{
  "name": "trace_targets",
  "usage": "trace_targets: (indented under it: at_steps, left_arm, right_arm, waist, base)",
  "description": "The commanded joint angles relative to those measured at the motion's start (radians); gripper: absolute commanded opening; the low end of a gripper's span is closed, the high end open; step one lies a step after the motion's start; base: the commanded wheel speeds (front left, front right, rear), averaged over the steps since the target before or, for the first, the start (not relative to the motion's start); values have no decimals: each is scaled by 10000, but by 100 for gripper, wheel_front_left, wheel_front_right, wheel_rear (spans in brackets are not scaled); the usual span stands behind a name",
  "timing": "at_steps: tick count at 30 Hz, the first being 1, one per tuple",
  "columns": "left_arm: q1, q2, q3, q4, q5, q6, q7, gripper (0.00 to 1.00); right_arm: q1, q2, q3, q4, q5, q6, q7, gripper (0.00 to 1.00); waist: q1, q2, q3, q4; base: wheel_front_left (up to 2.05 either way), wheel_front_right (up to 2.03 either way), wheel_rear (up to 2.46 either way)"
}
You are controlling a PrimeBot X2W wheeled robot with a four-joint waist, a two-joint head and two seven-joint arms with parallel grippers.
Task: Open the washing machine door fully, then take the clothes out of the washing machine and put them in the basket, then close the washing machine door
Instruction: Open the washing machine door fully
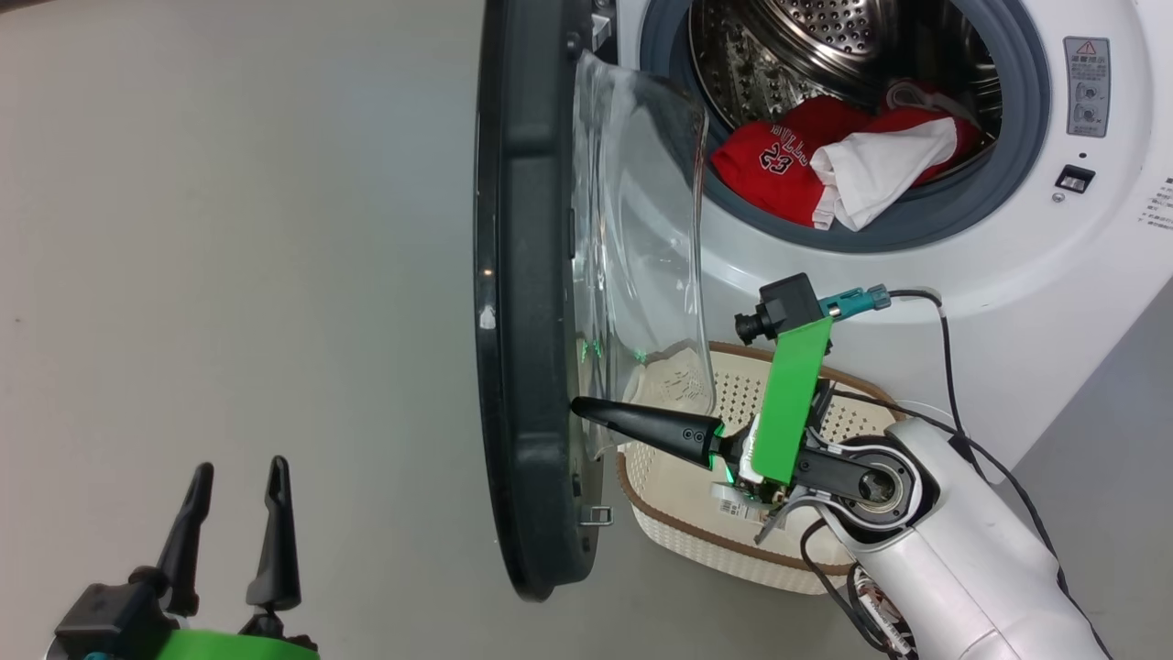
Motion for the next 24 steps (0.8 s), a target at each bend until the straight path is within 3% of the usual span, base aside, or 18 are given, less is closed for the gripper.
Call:
trace_targets:
  at_steps: [1, 12, 13, 15, 17, 19, 20, 24]
  left_arm:
    - [-44, 159, 362, -279, 111, -33, -82, 100]
    - [24, 223, 231, -210, 142, -33, -82, 100]
    - [36, 233, 221, -201, 143, -33, -82, 100]
    - [59, 255, 211, -188, 146, -33, -82, 100]
    - [97, 275, 213, -182, 162, -33, -82, 100]
    - [134, 281, 226, -196, 177, -33, -82, 100]
    - [152, 281, 237, -209, 181, -33, -82, 100]
    - [201, 272, 295, -252, 188, -33, -82, 100]
  right_arm:
    - [-175, 343, 24, -271, -102, 17, 42, 0]
    - [168, 181, -269, -537, -234, 17, -123, 0]
    - [214, 147, -310, -617, -258, 17, -171, 4]
    - [324, 72, -386, -760, -330, 17, -301, 28]
    - [440, -25, -437, -910, -456, 17, -461, 46]
    - [565, -132, -474, -1136, -609, 17, -660, 92]
    - [636, -186, -503, -1273, -694, 17, -799, 100]
    - [854, -358, -568, -1702, -1039, 17, -1346, 100]
  waist:
    - [0, -1, -23, -11]
    - [0, -1, -245, -112]
    - [0, -1, -278, -123]
    - [0, -1, -345, -157]
    - [0, -1, -428, -199]
    - [0, -1, -479, -240]
    - [0, -1, -498, -263]
    - [0, -1, -519, -353]
  base:
    - [0, 0, 0]
    - [0, 0, 0]
    - [0, 0, 0]
    - [0, 0, 0]
    - [0, 0, 0]
    - [0, 0, 0]
    - [0, 0, 0]
    - [0, 0, 0]
